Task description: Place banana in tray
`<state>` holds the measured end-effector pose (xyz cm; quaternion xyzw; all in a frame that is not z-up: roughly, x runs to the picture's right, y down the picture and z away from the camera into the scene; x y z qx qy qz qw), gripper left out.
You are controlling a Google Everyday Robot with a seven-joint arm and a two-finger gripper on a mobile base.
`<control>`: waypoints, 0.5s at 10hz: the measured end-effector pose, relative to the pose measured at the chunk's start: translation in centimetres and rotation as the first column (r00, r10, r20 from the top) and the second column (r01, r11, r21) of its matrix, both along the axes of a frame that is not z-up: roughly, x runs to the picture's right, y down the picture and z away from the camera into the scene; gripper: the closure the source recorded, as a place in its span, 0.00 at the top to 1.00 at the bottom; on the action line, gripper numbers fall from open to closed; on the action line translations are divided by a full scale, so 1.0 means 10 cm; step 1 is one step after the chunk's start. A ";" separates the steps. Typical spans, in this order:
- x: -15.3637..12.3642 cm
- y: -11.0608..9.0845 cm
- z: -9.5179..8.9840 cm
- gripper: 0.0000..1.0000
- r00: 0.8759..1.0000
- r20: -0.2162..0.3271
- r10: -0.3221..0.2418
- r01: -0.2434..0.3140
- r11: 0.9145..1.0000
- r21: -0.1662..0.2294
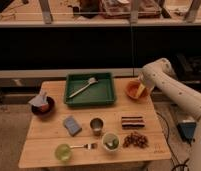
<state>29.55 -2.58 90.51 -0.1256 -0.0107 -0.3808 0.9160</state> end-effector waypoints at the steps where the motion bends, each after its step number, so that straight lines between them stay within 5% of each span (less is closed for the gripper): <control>1: 0.00 0.03 0.05 0.65 1.000 0.001 -0.010 0.010 1.000 -0.007; 5: -0.01 0.12 0.20 0.65 0.999 -0.004 -0.042 0.042 0.999 -0.009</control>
